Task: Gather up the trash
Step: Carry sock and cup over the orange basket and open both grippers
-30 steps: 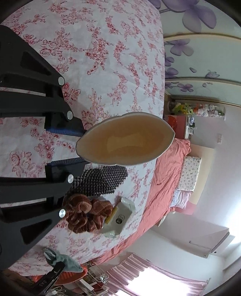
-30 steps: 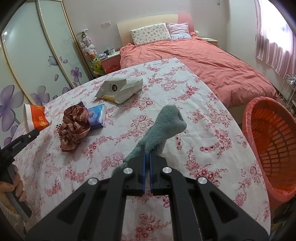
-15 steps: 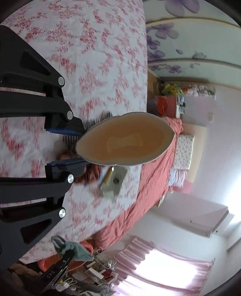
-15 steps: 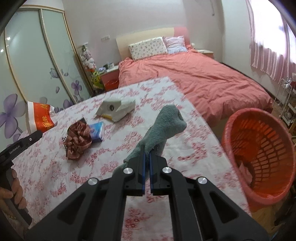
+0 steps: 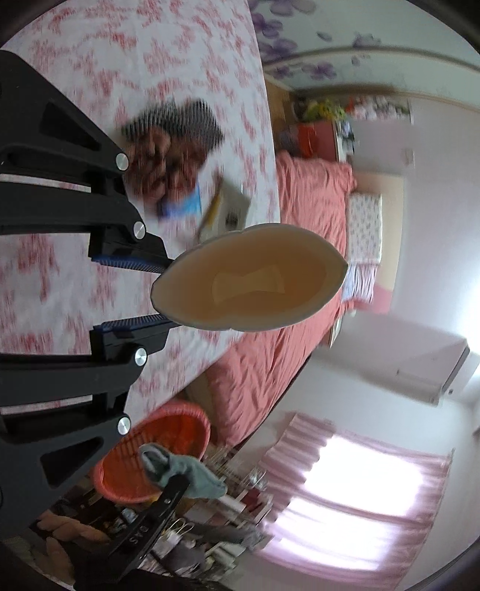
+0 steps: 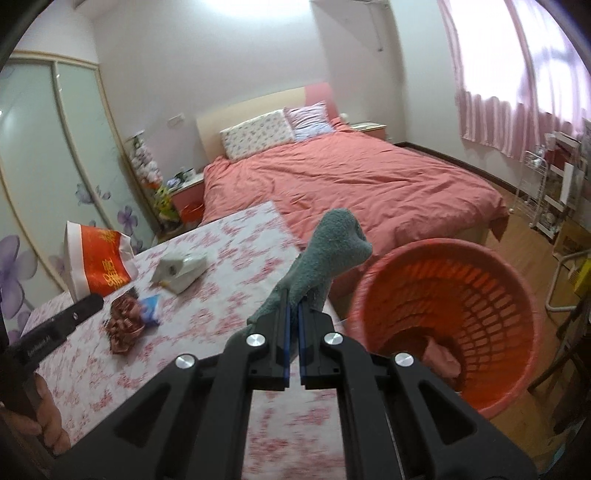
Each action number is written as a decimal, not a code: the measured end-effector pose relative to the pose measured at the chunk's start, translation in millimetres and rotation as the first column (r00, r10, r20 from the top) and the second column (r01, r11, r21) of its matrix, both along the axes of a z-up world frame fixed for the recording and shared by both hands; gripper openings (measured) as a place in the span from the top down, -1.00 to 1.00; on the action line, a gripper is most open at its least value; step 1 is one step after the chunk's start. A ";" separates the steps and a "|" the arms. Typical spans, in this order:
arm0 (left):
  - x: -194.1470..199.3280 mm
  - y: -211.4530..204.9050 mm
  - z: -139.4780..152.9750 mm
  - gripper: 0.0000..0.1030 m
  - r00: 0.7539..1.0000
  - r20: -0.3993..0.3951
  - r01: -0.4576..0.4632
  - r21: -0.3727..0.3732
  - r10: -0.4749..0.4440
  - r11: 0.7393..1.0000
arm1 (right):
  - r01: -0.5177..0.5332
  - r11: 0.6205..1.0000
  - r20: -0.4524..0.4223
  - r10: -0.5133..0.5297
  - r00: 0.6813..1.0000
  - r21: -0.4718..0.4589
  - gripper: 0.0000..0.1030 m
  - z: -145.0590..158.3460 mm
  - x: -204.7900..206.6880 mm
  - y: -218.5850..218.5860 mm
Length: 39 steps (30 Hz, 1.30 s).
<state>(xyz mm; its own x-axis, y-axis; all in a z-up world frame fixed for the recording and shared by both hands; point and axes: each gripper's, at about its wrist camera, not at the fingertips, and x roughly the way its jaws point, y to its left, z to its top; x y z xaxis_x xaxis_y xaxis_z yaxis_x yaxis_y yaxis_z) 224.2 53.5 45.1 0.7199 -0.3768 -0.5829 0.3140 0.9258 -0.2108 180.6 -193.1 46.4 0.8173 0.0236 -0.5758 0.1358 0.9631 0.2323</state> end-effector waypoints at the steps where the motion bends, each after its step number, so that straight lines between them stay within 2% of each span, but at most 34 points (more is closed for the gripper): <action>1: 0.1 -10.9 -1.1 0.58 1.000 -0.002 0.022 -0.002 -0.022 1.000 | 0.011 1.000 0.002 -0.011 1.000 0.000 0.92 -0.4 -2.1 -5.4; 8: -0.2 -74.4 -10.5 0.58 0.989 -0.014 0.149 -0.015 -0.149 0.989 | 0.104 0.994 0.001 -0.104 0.995 0.016 0.92 -7.3 -15.9 -59.1; 14: -1.9 -136.9 -23.3 0.58 0.965 -0.035 0.259 -0.017 -0.259 0.966 | 0.167 0.985 -0.005 -0.167 0.986 0.031 0.92 -16.3 -24.4 -100.7; 21: -7.0 -188.8 -37.1 0.57 0.936 -0.067 0.345 -0.009 -0.345 0.938 | 0.223 0.974 -0.017 -0.222 0.975 0.050 0.92 -29.3 -27.7 -139.2; 28: -6.3 -225.5 -50.6 0.57 0.916 -0.110 0.390 0.007 -0.387 0.921 | 0.256 0.964 -0.039 -0.253 0.967 0.077 0.90 -45.5 -26.4 -168.1; 30: -6.4 -232.4 -56.0 0.50 0.912 -0.123 0.396 0.027 -0.390 0.918 | 0.257 0.962 -0.047 -0.254 0.966 0.093 0.78 -50.8 -24.7 -174.4; 31: -7.2 -233.9 -57.3 0.30 0.911 -0.129 0.398 0.033 -0.391 0.917 | 0.258 0.961 -0.049 -0.255 0.966 0.098 0.75 -52.6 -23.5 -175.8; 33: -6.4 -234.4 -62.7 0.07 0.915 -0.142 0.388 0.048 -0.378 0.920 | 0.258 0.960 -0.055 -0.253 0.966 0.106 0.39 -57.2 -21.9 -179.9; 39: -1.2 -220.9 -67.7 -0.05 0.931 -0.179 0.334 0.070 -0.318 0.940 | 0.274 0.956 -0.068 -0.268 0.961 0.105 0.17 -63.3 -23.8 -184.2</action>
